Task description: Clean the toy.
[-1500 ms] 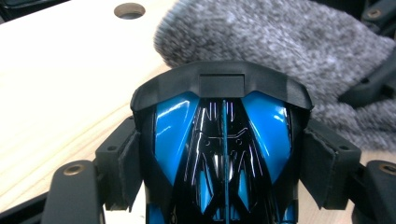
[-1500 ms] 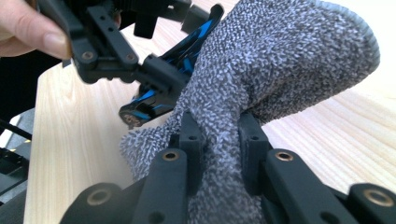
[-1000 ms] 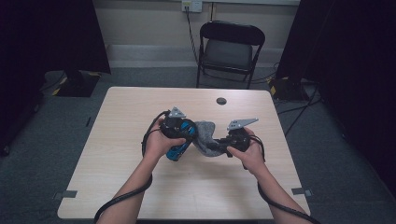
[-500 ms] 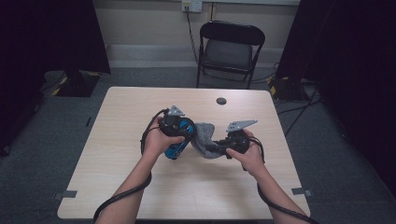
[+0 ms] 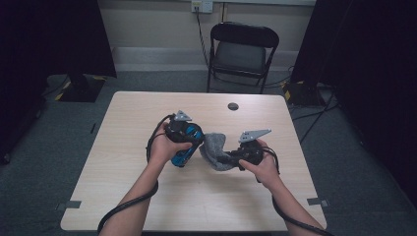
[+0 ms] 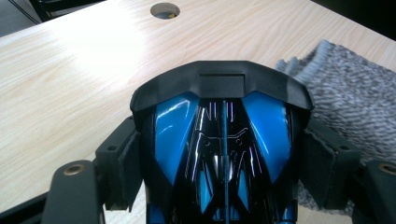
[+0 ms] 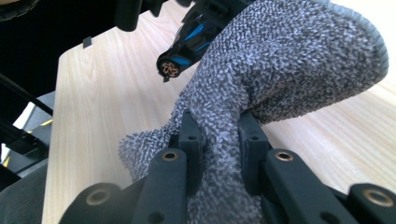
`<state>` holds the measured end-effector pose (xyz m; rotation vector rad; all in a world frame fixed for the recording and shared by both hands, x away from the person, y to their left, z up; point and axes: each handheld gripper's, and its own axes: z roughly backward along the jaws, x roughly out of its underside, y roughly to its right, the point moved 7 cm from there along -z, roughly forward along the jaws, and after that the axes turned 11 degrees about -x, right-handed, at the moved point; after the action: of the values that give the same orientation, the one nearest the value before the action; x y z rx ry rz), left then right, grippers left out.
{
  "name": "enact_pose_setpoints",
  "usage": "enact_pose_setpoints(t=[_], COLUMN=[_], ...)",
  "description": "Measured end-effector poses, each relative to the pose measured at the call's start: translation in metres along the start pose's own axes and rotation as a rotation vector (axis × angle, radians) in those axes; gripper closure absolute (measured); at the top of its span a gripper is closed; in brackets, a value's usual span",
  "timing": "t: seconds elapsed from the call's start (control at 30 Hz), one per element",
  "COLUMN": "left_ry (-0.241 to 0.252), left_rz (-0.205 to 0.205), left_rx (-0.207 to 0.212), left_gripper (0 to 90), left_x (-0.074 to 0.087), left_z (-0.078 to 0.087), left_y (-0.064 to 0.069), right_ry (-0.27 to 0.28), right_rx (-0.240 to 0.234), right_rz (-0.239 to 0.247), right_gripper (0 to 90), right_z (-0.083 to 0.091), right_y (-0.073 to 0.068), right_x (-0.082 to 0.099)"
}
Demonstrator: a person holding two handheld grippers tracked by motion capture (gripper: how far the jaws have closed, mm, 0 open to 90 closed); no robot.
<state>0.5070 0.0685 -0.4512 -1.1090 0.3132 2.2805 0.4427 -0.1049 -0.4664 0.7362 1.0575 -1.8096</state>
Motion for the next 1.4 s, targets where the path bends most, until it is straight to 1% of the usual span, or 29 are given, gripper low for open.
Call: enact_pose_setpoints(t=[0.03,0.2,0.27,0.33,0.4,0.43,0.47,0.5,0.53,0.6,0.63,0.67,0.7,0.73,0.77,0.83,0.87,0.9,0.93,0.97,1.0,1.13,1.2,1.33,1.4], left_ry=[0.0,0.01,0.015,0.018,0.023,0.028,0.028,0.033,0.033,0.041,0.045,0.045,0.047,0.05,0.049,0.049,0.044,0.044,0.043,0.043,0.042,0.045,0.042,0.035,0.034], left_rz=[0.007,0.009,0.013,0.013,0.01,0.005,0.005,0.0,0.0,-0.008,-0.016,-0.016,-0.019,-0.023,-0.027,-0.031,-0.032,-0.032,-0.038,-0.035,-0.039,-0.036,-0.038,-0.048,-0.05], left_rx=[-0.005,-0.012,-0.012,-0.012,-0.007,-0.005,-0.005,0.003,0.003,0.011,0.02,0.02,0.023,0.027,0.035,0.038,0.049,0.049,0.053,0.057,0.064,0.07,0.069,0.066,0.065], left_gripper=[25.4,25.4,25.4,25.4,25.4,25.4,25.4,25.4,25.4,25.4,25.4,25.4,25.4,25.4,25.5,25.4,25.4,25.4,25.4,25.4,25.4,25.4,25.4,25.4,25.4], left_x=[0.0,-0.002,-0.002,-0.003,-0.003,-0.004,-0.004,-0.005,-0.005,-0.008,-0.01,-0.01,-0.011,-0.011,-0.012,-0.012,-0.011,-0.011,-0.011,-0.011,-0.01,-0.011,-0.011,-0.011,-0.011], left_z=[0.001,0.005,0.007,0.009,0.012,0.014,0.014,0.017,0.017,0.019,0.019,0.019,0.019,0.018,0.016,0.015,0.012,0.012,0.011,0.01,0.009,0.008,0.008,0.008,0.009], left_y=[-0.002,-0.006,-0.007,-0.008,-0.006,-0.006,-0.006,-0.003,-0.003,0.002,0.005,0.005,0.007,0.01,0.014,0.016,0.021,0.021,0.023,0.024,0.027,0.03,0.03,0.029,0.028], right_ry=[-0.005,-0.01,-0.018,-0.02,-0.005,0.003,0.003,0.019,0.019,0.03,0.057,0.072,0.072,0.103,0.105,0.103,0.113,0.113,0.121,0.121,0.12,0.109,0.096,0.094,0.084], right_rx=[-0.004,-0.012,-0.012,-0.001,0.011,0.026,0.026,0.058,0.058,0.082,0.103,0.111,0.111,0.115,0.118,0.12,0.124,0.124,0.119,0.119,0.109,0.097,0.082,0.077,0.073], right_rz=[0.002,0.001,-0.002,-0.004,-0.014,-0.023,-0.023,-0.045,-0.045,-0.057,-0.073,-0.078,-0.078,-0.088,-0.085,-0.08,-0.073,-0.073,-0.069,-0.069,-0.062,-0.056,-0.056,-0.06,-0.064], right_gripper=[75.9,75.9,75.9,75.9,75.9,75.9,75.9,75.9,75.9,75.9,75.8,75.8,75.8,75.8,75.8,75.8,75.8,75.8,75.8,75.8,75.8,75.8,75.8,75.8,75.8], right_z=[0.0,0.0,0.001,0.004,0.008,0.011,0.011,0.019,0.019,0.025,0.03,0.032,0.032,0.034,0.033,0.032,0.031,0.031,0.029,0.029,0.026,0.021,0.015,0.011,0.009], right_y=[-0.001,-0.003,-0.003,-0.002,0.002,0.005,0.005,0.014,0.014,0.021,0.026,0.028,0.028,0.031,0.031,0.031,0.03,0.03,0.029,0.029,0.027,0.024,0.022,0.023,0.024], right_x=[0.002,0.008,0.01,0.011,0.01,0.009,0.009,0.007,0.007,0.004,-0.002,-0.005,-0.005,-0.015,-0.018,-0.021,-0.03,-0.03,-0.036,-0.036,-0.039,-0.041,-0.037,-0.035,-0.032])
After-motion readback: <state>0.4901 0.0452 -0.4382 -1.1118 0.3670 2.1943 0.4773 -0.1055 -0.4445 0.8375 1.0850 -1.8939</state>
